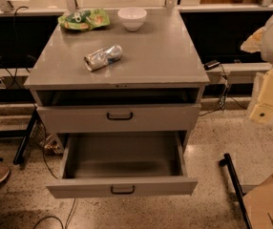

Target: Close middle drawer

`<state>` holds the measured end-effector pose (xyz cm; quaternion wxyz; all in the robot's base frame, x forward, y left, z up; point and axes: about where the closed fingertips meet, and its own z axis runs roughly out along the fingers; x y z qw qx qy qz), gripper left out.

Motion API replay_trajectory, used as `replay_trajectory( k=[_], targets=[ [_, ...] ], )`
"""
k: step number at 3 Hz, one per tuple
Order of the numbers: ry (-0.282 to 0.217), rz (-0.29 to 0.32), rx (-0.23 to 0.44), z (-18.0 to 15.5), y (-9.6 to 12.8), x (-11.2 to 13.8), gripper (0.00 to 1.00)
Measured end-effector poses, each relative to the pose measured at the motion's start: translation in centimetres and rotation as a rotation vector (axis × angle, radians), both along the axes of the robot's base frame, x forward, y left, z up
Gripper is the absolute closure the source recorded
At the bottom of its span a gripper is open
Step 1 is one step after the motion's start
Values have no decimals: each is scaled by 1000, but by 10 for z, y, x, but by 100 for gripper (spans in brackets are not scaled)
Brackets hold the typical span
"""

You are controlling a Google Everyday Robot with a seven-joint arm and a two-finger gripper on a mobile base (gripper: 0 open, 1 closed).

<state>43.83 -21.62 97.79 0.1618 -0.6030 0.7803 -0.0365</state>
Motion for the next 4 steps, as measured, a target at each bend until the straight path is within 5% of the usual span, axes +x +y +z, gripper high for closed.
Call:
replay_trajectory(
  k=[1,2,3,4],
  targets=[
    [1,0,0,0,0,0,0],
    [91,-54,25,-37,0,-10,0],
    [188,-124,121,-93,22,-35,0],
    [272,-114,199,-160,67,-56,0]
  ],
)
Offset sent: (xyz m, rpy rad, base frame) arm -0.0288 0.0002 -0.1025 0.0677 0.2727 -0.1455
